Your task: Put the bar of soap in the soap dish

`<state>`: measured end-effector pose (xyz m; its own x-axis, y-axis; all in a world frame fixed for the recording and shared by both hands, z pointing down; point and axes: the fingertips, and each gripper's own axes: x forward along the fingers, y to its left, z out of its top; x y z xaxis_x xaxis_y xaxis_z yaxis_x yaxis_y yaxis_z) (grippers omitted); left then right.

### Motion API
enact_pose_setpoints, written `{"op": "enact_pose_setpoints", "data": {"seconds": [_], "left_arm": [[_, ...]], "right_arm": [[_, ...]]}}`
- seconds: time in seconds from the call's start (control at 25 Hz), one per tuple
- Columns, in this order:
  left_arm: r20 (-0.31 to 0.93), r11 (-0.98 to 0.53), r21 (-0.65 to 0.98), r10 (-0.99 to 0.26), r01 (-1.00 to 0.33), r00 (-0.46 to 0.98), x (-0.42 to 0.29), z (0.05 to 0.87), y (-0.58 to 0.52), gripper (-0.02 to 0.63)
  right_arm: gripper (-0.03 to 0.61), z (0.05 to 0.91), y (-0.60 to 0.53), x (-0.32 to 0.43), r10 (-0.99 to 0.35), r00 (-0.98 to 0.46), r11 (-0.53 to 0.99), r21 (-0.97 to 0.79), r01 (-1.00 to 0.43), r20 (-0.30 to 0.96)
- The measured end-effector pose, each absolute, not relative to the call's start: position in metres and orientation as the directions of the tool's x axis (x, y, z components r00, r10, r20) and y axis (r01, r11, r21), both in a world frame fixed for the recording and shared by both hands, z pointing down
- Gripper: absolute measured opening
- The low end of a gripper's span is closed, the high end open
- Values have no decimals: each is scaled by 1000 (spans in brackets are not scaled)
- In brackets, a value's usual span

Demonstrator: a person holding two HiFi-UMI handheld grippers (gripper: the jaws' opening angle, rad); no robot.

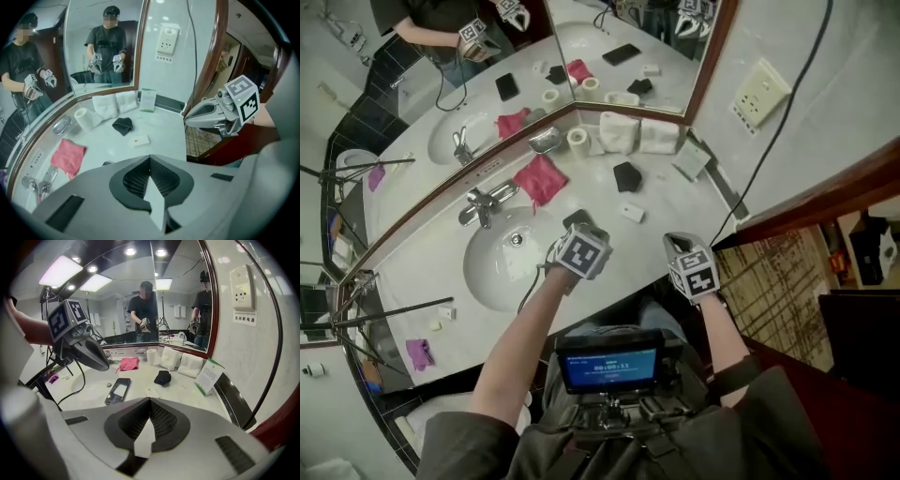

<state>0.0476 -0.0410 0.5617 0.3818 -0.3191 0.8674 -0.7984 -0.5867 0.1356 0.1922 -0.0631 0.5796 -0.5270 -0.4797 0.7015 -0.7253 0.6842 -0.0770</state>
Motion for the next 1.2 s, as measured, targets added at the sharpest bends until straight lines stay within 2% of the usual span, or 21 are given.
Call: {"op": "enact_pose_setpoints", "data": {"seconds": [0.44,1.08,1.2], "left_arm": [[853,-554,193,-313,-810,418,26,543,-16,0],[865,-598,176,-286,-782,413,34,556,-26,0],[869,-641,186,-246,-745,429,44,561,-28,56]], "right_arm": [[21,579,-59,182,-463,-529,704,-69,-707,711],[21,594,-55,176,-432,-538,705,-101,-702,724],[21,598,-54,177,-426,-538,700,-111,-705,728]]}}
